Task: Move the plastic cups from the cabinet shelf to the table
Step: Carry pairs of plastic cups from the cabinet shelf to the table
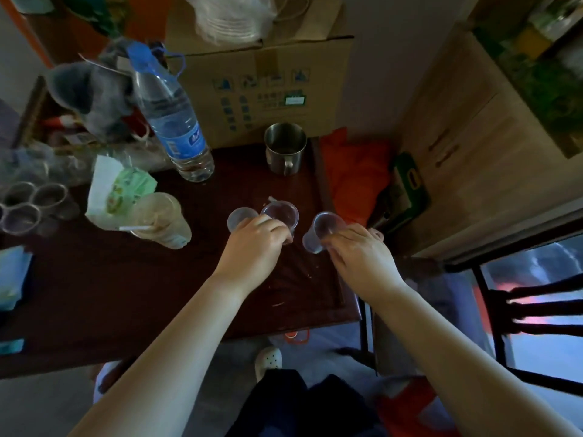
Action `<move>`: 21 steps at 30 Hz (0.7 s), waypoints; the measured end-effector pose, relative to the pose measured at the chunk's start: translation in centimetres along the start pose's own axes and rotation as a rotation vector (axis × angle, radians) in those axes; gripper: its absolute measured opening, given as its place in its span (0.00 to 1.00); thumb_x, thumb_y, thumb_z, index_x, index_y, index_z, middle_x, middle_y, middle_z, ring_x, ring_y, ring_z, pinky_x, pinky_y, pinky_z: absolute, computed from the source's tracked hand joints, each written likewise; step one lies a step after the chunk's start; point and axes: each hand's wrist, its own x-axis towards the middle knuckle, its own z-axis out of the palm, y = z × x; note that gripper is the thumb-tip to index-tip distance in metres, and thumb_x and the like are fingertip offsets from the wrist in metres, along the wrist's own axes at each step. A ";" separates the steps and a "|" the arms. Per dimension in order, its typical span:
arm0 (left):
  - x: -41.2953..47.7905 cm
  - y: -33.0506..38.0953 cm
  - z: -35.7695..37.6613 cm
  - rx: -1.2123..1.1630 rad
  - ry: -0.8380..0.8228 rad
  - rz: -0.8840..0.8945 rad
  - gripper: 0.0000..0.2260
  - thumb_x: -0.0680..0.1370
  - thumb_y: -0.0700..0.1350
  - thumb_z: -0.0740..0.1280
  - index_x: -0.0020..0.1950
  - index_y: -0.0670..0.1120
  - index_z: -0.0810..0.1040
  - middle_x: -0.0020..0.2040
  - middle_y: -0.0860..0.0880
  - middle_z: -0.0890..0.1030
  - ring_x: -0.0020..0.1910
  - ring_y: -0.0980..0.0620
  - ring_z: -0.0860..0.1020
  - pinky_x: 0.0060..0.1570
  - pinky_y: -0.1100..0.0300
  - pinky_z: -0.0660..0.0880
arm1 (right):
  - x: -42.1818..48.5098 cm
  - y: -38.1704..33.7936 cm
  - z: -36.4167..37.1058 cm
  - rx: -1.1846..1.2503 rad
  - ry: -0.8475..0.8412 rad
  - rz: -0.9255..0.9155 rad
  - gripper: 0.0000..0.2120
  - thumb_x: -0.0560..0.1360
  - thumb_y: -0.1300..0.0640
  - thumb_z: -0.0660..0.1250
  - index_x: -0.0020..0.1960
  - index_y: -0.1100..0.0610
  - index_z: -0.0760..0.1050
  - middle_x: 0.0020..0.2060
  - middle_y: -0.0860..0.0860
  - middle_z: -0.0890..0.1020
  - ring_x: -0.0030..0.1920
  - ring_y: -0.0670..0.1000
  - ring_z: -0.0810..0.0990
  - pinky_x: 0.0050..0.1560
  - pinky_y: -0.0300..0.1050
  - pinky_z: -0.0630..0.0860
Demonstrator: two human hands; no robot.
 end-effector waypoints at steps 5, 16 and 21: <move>1.7 -2.3 2.5 0.004 -0.109 -0.050 0.09 0.70 0.32 0.67 0.45 0.43 0.81 0.43 0.49 0.82 0.47 0.47 0.78 0.43 0.53 0.74 | 3.8 2.2 2.4 -0.004 -0.068 -0.036 0.08 0.70 0.65 0.68 0.49 0.58 0.79 0.41 0.53 0.83 0.46 0.57 0.78 0.45 0.52 0.74; 4.0 -4.0 6.1 0.098 -0.205 -0.125 0.16 0.70 0.31 0.65 0.57 0.37 0.77 0.53 0.43 0.79 0.53 0.43 0.76 0.50 0.50 0.74 | 10.2 6.5 6.2 -0.074 -0.212 -0.188 0.16 0.68 0.69 0.68 0.55 0.60 0.79 0.44 0.53 0.83 0.50 0.57 0.77 0.49 0.53 0.74; 4.2 -4.1 7.5 0.161 -0.263 -0.174 0.17 0.71 0.32 0.64 0.60 0.37 0.75 0.56 0.44 0.77 0.57 0.45 0.73 0.57 0.53 0.70 | 11.4 7.3 7.1 -0.095 -0.221 -0.250 0.13 0.68 0.69 0.68 0.52 0.62 0.79 0.43 0.56 0.83 0.49 0.60 0.77 0.48 0.54 0.74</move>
